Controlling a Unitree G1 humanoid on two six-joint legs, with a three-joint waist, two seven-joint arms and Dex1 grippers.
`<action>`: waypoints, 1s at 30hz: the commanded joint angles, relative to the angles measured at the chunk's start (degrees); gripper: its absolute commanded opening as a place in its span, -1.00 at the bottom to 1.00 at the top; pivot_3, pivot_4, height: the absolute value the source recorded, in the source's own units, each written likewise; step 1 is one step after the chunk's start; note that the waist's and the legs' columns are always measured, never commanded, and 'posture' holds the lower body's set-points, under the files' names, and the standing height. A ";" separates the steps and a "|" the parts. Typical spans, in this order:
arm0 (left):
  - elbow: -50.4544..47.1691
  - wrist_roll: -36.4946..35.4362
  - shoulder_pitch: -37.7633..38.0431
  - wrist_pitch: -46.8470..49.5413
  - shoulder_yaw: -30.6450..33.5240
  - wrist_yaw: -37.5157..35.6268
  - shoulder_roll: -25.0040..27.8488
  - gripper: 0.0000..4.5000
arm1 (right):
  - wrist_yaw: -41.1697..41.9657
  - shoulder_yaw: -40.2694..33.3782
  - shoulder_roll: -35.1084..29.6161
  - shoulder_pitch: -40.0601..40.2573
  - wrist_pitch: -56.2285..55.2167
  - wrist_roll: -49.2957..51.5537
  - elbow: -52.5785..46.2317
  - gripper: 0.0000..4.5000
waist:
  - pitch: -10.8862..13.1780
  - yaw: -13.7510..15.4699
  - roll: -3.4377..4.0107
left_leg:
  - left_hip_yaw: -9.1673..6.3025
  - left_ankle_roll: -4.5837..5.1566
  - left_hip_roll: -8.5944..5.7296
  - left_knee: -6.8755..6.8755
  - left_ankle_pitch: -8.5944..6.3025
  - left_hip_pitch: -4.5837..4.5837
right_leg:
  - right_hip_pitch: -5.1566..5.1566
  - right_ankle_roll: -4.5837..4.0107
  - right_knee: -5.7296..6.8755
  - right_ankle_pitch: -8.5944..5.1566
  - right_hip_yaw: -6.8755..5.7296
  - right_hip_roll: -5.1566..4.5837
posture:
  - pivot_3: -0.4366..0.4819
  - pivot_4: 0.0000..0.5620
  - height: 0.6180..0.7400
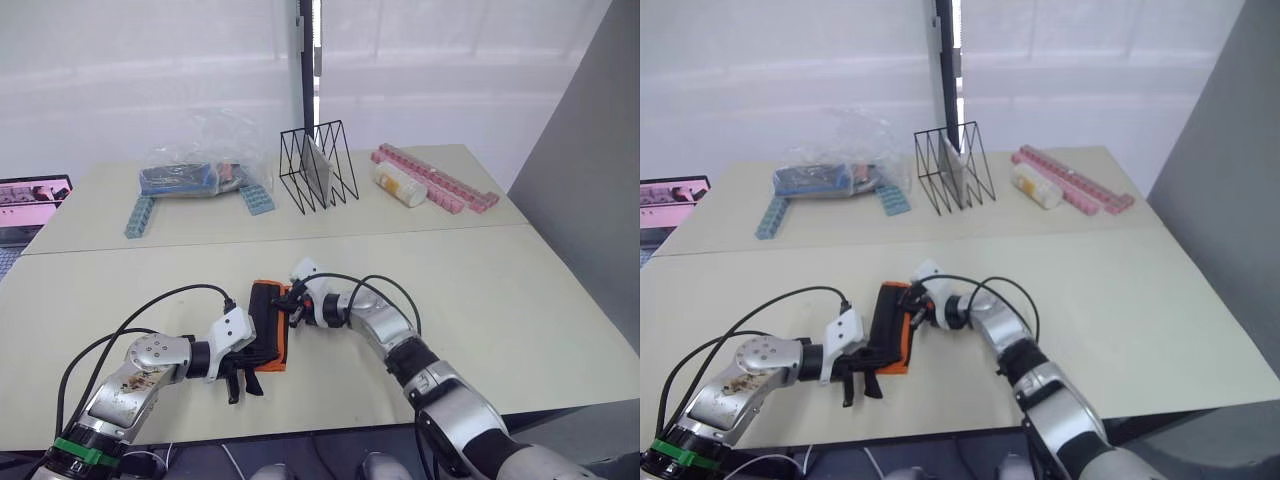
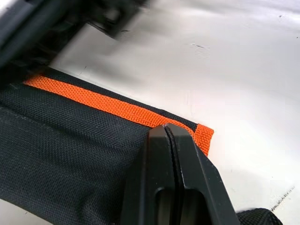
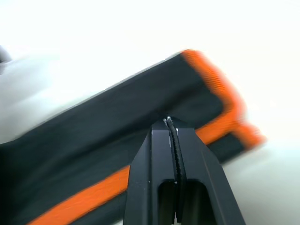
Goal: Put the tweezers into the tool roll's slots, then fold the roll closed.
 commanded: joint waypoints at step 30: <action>-22.09 -17.19 12.05 4.04 26.68 9.47 -3.18 -0.98 | 6.20 -12.98 -11.95 13.75 12.99 10.72 -47.83 -1.00 | 0.44 0.55 -0.27 | -0.05 -0.08 0.03 0.81 -0.09 -2.63 | -2.17 0.03 0.24 0.04 -0.13 -0.01 | -0.05 -0.47 0.95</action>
